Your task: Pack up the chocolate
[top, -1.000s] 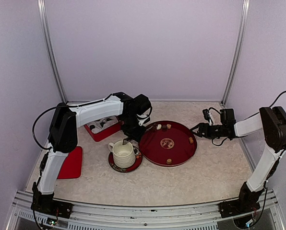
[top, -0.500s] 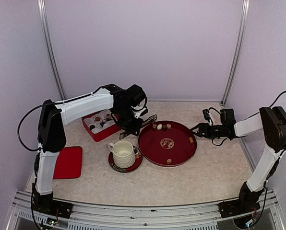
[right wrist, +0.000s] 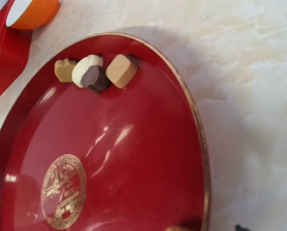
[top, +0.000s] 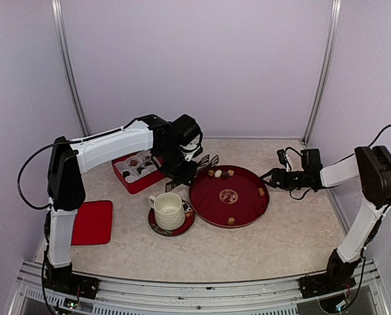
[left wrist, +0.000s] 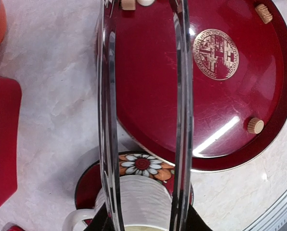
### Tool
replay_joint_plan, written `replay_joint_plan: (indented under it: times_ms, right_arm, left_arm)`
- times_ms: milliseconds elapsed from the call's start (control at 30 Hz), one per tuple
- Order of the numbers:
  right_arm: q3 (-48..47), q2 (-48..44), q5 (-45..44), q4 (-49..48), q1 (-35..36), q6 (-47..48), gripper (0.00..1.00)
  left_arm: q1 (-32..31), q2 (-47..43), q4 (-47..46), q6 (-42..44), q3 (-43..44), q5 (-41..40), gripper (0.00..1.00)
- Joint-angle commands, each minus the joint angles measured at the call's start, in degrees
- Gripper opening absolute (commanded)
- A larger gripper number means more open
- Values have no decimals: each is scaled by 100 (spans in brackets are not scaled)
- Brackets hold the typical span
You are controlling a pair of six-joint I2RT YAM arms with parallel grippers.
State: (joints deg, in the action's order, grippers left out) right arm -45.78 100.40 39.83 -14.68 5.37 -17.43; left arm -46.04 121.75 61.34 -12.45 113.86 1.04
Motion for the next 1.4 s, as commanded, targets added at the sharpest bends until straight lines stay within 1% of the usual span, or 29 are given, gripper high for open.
replay_joint_plan:
  times_ms: [0,233,367,767,1000,1233,1367]
  right_arm:
    - [19,-90,24,28,-80,28,79]
    - [27,-80,51,-36,-97,14,79]
    - [71,-26,126,-186,-97,-69,79]
    - [160,-64,130,-208,-151,-32,79]
    - [175,-51,130,-194,-183,-14,79]
    - [168,-23,139,-206,-194,-15,79]
    - [164,-12,147,-211,-198,-24,79]
  left_arm:
    - [-238,339,-163,-758,241,-186,35]
    - [-300,362,-285,-1629,16,-139,38]
    - [-318,475,-334,-1794,-74,-48,38]
    - [-219,870,-345,-1693,89,9,36]
    - [-116,1137,-325,-1515,374,39,32]
    - [-85,1339,-318,-1341,594,74,31]
    - [-55,1424,-320,-1283,751,118,27]
